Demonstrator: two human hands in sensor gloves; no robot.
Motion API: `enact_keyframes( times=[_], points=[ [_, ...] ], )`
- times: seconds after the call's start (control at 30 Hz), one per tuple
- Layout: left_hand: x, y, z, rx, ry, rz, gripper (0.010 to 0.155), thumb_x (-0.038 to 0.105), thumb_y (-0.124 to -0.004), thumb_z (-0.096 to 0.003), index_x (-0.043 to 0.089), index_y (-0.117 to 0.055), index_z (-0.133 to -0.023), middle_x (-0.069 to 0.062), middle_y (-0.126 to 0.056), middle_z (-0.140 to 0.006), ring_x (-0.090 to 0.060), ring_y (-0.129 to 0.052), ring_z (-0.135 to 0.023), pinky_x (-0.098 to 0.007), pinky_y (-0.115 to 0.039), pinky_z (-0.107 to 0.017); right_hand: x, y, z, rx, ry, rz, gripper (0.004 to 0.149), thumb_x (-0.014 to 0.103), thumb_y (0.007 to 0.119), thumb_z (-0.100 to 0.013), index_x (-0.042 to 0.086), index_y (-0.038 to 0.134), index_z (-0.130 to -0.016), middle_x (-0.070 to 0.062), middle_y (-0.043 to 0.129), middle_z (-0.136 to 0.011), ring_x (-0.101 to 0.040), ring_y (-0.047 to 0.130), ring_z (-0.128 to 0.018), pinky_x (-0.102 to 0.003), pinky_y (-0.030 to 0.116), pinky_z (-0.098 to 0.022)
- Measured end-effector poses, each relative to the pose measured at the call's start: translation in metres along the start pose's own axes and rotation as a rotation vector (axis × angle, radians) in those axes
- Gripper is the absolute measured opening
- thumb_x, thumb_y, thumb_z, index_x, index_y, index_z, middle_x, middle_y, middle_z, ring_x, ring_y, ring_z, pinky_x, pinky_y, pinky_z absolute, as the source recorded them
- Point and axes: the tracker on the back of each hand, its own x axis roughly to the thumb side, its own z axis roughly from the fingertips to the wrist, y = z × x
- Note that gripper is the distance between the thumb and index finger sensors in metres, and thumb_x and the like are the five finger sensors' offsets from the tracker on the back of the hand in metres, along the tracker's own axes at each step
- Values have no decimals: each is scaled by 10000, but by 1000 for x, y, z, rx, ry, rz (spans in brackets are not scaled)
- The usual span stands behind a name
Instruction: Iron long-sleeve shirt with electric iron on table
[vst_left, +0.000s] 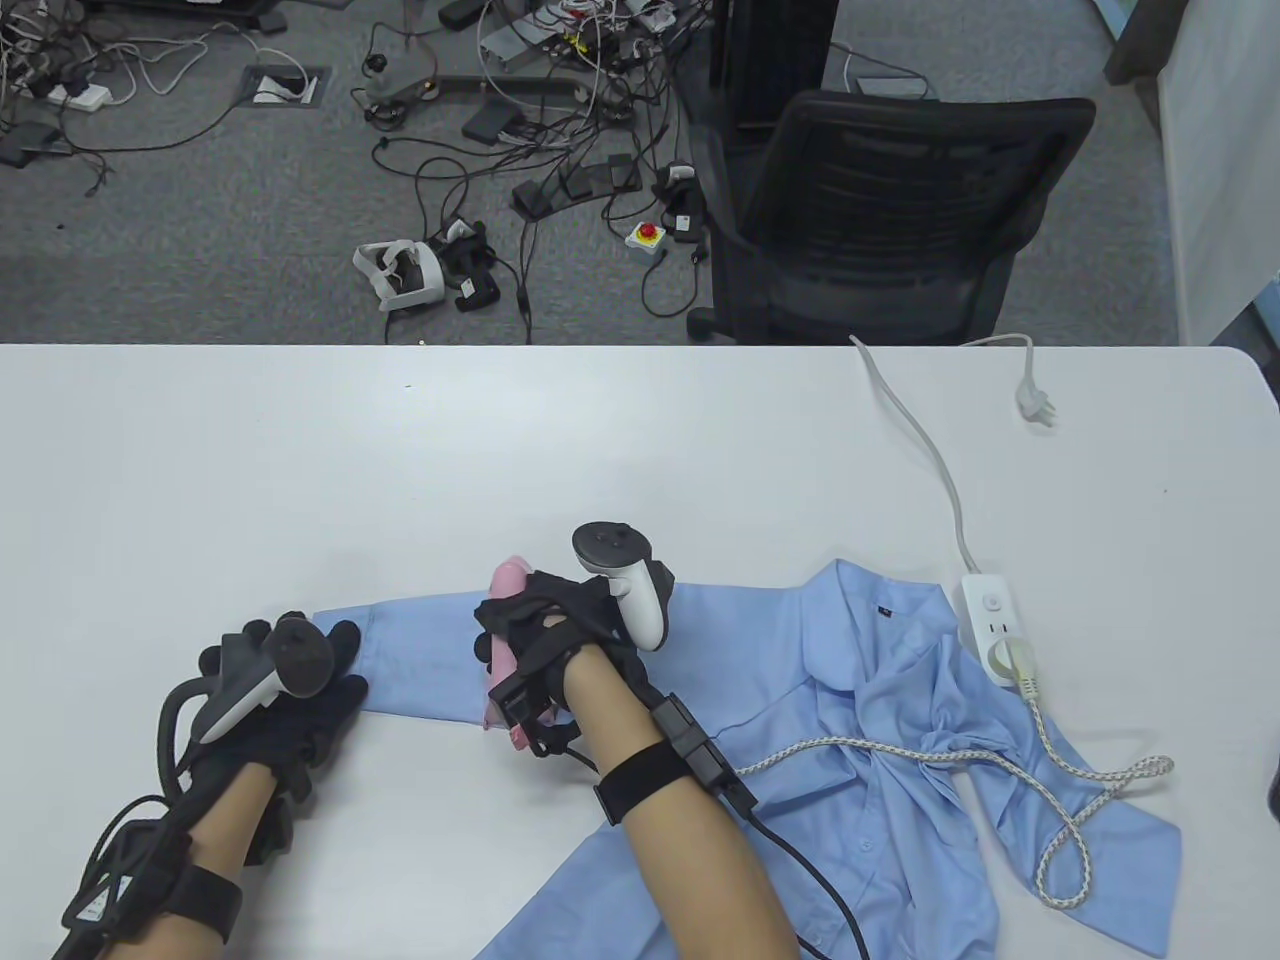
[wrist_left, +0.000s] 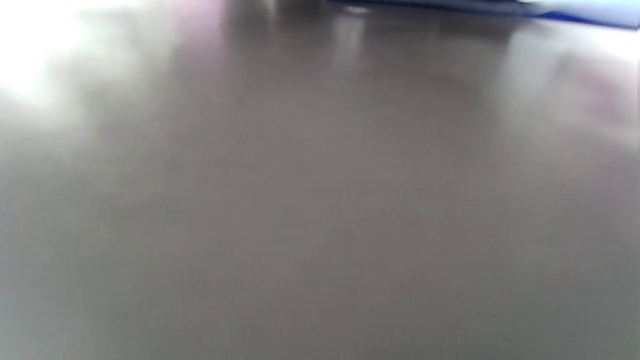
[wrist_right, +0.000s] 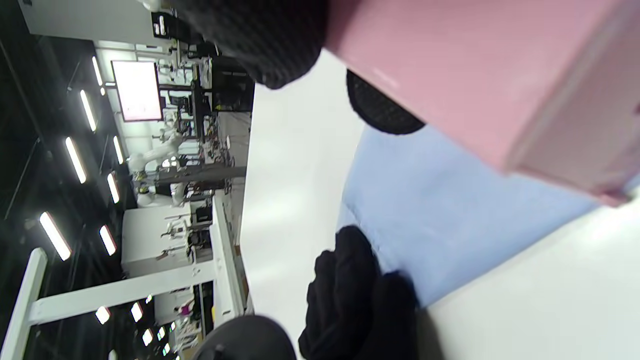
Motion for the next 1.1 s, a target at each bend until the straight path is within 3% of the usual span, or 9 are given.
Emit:
enact_keyframes(
  times=[0.27, 0.47, 0.67, 0.83, 1.1],
  points=[
    [1, 0, 0, 0, -1, -9, 584, 637, -475, -522, 520, -249, -1047, -7, -112, -1215, -301, -45, -1083, -630, -24, -691, -23, -44, 12, -58, 50, -107, 682, 369, 754, -426, -54, 437, -857, -149, 644, -736, -184, 926, -589, -350, 869, -456],
    [2, -1, 1, 6, 0, -15, 584, 638, -475, -521, 521, -251, -1048, -10, -116, -1216, -302, -44, -1083, -630, -26, -691, -37, -76, 29, -164, 37, -47, 674, 383, 751, -420, -58, 467, -843, -146, 667, -713, -170, 948, -539, -340, 885, -416],
    [2, -1, 2, 10, 8, -17, 590, 647, -479, -520, 517, -252, -1049, -9, -116, -1214, -300, -44, -1080, -627, -25, -691, -68, -139, 58, -298, 53, -93, 674, 385, 750, -417, -75, 480, -829, -156, 679, -692, -165, 967, -501, -337, 898, -383],
    [8, -2, 5, 15, -5, -62, 602, 671, -468, -510, 520, -246, -1048, -2, -105, -1216, -296, -30, -1078, -627, -16, -687, -87, -176, 82, -390, 102, -102, 672, 388, 749, -415, -78, 492, -826, -153, 690, -688, -157, 986, -485, -335, 914, -373],
    [26, -5, 18, -6, -74, -127, 642, 718, -494, -489, 529, -220, -1038, -32, -94, -1218, -310, -3, -1072, -634, -11, -683, -110, -208, 110, -419, 145, -90, 673, 397, 743, -415, -74, 499, -829, -144, 700, -688, -149, 994, -477, -332, 921, -373]
  ],
)
